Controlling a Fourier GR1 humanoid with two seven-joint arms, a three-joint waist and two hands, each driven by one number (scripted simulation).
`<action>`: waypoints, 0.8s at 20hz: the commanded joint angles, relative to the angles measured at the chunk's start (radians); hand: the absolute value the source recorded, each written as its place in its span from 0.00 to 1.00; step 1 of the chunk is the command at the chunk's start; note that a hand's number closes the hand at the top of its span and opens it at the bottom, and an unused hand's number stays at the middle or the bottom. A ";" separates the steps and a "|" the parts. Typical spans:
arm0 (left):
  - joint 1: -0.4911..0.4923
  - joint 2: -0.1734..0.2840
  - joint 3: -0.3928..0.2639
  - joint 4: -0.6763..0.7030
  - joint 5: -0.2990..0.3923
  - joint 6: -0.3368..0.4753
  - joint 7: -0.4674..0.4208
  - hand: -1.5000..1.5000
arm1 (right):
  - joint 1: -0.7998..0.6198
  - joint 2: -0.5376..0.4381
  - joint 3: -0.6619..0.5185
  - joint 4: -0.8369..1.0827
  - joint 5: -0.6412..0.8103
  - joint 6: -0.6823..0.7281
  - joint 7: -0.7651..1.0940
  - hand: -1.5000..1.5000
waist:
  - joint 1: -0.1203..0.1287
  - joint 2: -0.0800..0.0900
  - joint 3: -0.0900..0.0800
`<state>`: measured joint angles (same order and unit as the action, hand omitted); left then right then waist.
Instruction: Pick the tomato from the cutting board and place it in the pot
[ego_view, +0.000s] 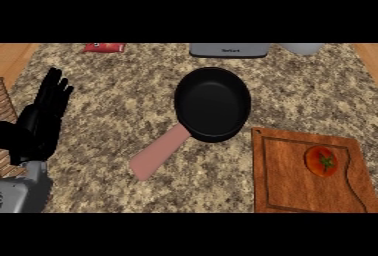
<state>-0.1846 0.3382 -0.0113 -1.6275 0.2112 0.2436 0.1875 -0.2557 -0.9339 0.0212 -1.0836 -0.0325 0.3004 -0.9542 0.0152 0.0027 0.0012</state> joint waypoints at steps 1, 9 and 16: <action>0.003 -0.022 -0.023 0.013 -0.028 0.012 -0.013 0.50 | 0.001 -0.100 0.095 -0.050 0.135 0.081 -0.050 0.00 | -0.008 -0.001 -0.002; 0.026 -0.030 0.001 -0.004 -0.027 0.011 -0.013 0.50 | 0.095 -0.117 0.227 -0.361 0.329 -0.044 0.219 0.00 | -0.024 -0.007 -0.003; 0.026 -0.031 0.031 -0.052 -0.034 -0.010 0.048 0.50 | 0.163 -0.050 0.192 -0.456 0.403 0.023 0.327 0.00 | -0.020 -0.005 -0.001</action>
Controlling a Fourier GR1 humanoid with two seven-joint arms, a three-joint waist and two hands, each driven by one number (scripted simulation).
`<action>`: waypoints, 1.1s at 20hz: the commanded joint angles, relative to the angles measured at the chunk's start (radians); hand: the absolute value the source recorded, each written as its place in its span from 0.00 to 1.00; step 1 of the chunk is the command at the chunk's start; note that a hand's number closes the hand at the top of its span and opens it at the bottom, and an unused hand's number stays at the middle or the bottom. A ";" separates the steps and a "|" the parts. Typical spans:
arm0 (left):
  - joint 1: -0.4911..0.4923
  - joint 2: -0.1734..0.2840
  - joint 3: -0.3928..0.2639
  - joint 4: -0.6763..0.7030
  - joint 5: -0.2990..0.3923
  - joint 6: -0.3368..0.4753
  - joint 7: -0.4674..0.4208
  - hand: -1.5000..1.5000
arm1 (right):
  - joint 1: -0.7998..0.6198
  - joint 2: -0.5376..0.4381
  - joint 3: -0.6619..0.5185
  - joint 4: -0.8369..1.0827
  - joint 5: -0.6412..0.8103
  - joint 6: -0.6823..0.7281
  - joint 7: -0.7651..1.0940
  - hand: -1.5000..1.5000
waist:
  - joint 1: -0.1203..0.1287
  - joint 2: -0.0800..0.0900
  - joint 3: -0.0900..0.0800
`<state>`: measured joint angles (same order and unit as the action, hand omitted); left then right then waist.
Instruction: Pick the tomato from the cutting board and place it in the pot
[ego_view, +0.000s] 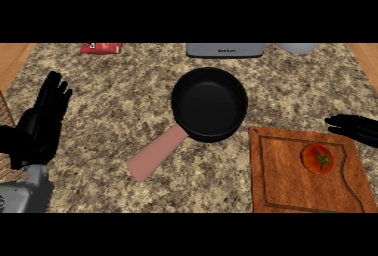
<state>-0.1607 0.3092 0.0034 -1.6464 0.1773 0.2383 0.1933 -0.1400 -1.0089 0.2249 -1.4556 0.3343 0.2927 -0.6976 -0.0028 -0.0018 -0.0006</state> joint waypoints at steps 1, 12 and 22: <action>-0.055 0.043 0.056 -0.023 0.026 -0.034 0.088 0.50 | 0.031 0.060 0.002 -0.070 0.058 0.020 0.067 0.00 | 0.000 0.000 0.000; -0.015 -0.029 0.046 -0.044 -0.031 -0.032 0.051 0.50 | 0.017 0.193 -0.040 0.072 0.292 -0.030 0.089 0.00 | 0.008 0.002 0.001; -0.027 -0.065 0.062 -0.019 -0.074 -0.060 0.047 0.50 | -0.016 0.359 -0.069 0.129 0.435 -0.041 0.071 0.00 | 0.006 0.002 0.001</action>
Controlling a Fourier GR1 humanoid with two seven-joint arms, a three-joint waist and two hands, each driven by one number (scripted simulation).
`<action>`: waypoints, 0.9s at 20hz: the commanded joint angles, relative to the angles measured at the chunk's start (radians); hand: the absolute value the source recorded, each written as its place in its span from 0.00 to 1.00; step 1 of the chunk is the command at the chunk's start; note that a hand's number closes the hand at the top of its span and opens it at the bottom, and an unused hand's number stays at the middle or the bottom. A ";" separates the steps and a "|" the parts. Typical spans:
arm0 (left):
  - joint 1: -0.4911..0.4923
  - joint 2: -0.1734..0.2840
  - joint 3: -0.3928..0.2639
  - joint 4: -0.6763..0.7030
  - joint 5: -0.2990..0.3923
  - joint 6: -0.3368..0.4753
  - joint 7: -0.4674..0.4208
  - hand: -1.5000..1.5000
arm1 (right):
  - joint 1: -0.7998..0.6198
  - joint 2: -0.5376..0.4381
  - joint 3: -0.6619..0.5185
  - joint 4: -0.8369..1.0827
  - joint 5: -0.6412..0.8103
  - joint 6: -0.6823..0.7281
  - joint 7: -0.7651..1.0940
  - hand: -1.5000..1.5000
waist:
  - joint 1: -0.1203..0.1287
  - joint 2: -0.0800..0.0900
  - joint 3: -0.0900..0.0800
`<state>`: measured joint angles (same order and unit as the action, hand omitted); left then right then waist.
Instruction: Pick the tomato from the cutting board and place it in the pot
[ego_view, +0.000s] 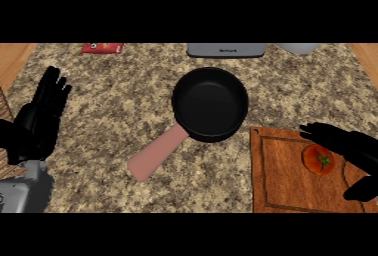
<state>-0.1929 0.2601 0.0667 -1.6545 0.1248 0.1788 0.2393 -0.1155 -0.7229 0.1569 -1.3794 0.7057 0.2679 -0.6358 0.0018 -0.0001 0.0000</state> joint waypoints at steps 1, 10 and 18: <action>0.021 0.001 0.042 -0.009 0.017 -0.036 -0.005 0.50 | -0.022 0.052 -0.036 0.004 0.053 0.022 0.023 0.00 | -0.001 0.000 0.000; -0.013 -0.031 0.026 -0.034 -0.032 -0.019 0.055 0.50 | -0.014 0.133 -0.037 0.095 0.176 -0.037 -0.042 0.00 | -0.001 0.000 0.000; 0.001 -0.033 0.053 0.012 -0.029 -0.059 -0.014 0.50 | -0.036 0.155 -0.022 0.167 0.282 -0.149 -0.165 1.00 | -0.002 0.000 0.000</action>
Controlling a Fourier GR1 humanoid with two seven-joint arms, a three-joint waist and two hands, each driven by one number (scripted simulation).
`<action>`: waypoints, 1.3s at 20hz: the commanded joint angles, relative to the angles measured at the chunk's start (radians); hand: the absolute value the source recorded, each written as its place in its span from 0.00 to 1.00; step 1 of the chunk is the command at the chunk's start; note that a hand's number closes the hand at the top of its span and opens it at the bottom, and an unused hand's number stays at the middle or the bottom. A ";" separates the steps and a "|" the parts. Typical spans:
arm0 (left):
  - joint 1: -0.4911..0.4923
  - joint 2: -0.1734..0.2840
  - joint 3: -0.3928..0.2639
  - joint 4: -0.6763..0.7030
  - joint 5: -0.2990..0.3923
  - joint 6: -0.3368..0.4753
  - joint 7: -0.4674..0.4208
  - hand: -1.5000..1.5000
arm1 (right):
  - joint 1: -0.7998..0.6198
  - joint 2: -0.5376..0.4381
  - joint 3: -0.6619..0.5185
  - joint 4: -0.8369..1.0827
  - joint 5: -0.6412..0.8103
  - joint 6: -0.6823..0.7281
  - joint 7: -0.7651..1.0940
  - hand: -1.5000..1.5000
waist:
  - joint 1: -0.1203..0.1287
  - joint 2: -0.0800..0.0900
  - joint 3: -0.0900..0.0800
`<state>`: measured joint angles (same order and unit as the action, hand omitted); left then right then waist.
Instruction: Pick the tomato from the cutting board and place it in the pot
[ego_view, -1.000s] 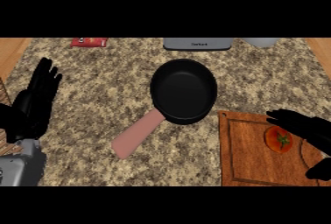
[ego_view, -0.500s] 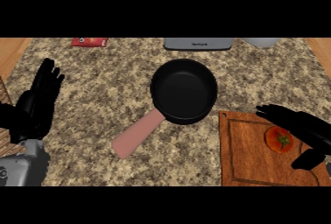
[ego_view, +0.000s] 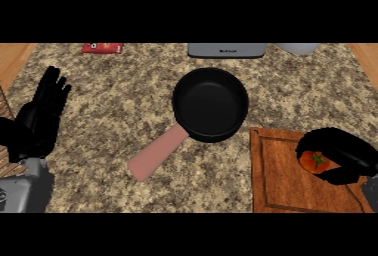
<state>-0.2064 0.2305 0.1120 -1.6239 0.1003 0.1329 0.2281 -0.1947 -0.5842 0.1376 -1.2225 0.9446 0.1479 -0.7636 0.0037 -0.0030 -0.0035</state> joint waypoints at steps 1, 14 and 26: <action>0.025 -0.016 -0.014 -0.084 -0.026 0.017 0.053 0.50 | 0.002 0.022 -0.012 0.016 0.043 -0.003 -0.041 1.00 | -0.001 0.002 0.004; 0.013 0.009 0.019 0.000 -0.010 -0.005 0.005 0.50 | 0.218 0.526 0.616 -0.452 0.297 0.320 0.464 1.00 | -0.031 -0.020 -0.003; 0.035 0.009 0.035 -0.015 -0.002 -0.002 0.007 0.50 | 0.392 0.583 0.808 -0.862 0.107 0.032 0.892 1.00 | -0.038 -0.016 0.003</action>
<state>-0.1785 0.2243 0.1306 -1.6306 0.0866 0.1402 0.2258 0.1505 -0.0245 0.8554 -1.8140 1.0837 0.2703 -0.0052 -0.0339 -0.0159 -0.0023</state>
